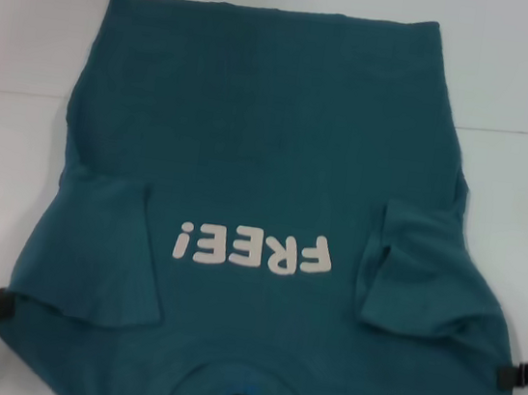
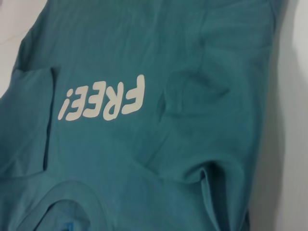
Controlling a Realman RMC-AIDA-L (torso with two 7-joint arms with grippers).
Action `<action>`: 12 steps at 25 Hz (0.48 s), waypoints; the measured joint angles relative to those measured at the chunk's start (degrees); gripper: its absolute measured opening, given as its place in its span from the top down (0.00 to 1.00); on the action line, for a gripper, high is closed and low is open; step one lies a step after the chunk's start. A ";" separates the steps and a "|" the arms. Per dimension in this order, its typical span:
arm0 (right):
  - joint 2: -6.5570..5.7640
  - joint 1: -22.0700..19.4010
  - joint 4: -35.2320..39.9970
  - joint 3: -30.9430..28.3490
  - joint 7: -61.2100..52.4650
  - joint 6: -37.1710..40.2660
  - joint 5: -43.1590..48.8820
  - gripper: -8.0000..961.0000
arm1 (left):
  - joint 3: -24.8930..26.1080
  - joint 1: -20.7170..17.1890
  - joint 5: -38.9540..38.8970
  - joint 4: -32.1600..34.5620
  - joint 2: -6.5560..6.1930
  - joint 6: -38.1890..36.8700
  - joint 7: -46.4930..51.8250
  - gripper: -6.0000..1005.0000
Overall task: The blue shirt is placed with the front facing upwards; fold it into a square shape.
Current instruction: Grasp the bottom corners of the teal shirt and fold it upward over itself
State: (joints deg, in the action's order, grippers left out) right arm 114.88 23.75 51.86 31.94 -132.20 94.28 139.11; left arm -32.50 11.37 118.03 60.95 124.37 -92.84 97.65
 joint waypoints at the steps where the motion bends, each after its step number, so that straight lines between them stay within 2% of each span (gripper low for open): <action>1: 0.48 -0.68 1.00 -0.03 0.12 1.09 0.01 0.98 | 0.00 0.00 0.00 0.00 0.00 0.00 0.00 0.99; 3: 1.43 -2.07 3.11 -0.37 0.31 2.93 0.01 0.98 | 0.03 -0.60 -0.20 0.30 0.05 -1.18 0.01 0.98; 6: 2.20 -3.88 4.70 -0.99 0.42 4.56 0.00 0.98 | -0.09 -1.72 -1.14 0.42 0.11 -2.10 -0.09 0.98; 12: 1.93 -6.26 4.80 -2.92 0.73 7.04 0.00 0.98 | 0.03 -3.59 -3.15 0.62 0.10 -4.81 -0.18 0.98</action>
State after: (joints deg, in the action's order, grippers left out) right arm 116.81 17.49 56.67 29.02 -131.47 101.32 139.11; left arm -32.47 7.78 114.88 61.57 124.48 -97.65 97.47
